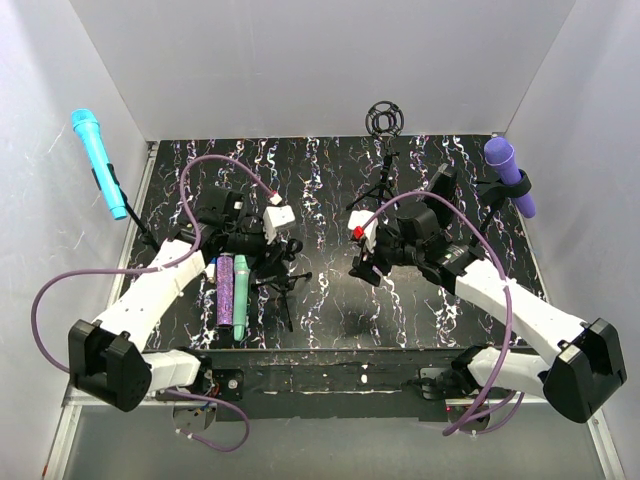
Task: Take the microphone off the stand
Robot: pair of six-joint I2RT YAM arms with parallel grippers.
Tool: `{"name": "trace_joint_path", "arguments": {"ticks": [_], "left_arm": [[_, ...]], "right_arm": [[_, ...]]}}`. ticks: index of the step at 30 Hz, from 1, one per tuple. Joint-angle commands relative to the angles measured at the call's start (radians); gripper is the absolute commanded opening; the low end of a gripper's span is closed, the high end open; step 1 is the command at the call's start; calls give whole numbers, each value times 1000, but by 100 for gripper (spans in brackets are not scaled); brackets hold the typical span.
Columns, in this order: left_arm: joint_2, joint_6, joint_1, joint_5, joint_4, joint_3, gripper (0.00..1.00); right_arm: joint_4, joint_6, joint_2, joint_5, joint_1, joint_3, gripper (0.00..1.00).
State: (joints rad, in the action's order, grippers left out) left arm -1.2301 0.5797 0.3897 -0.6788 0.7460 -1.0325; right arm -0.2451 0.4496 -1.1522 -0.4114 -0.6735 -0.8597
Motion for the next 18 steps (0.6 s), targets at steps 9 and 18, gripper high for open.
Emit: {"name": "trace_joint_path", "arguments": {"ticks": [9,18], "left_arm": [[-238,161,1,-88,49,-233,0],[-477,46,2,40,-278,-388,0]], "right_arm": [[-40,57,65,29,38,14,76],[-117,90,94,51,64,-16,75]]}}
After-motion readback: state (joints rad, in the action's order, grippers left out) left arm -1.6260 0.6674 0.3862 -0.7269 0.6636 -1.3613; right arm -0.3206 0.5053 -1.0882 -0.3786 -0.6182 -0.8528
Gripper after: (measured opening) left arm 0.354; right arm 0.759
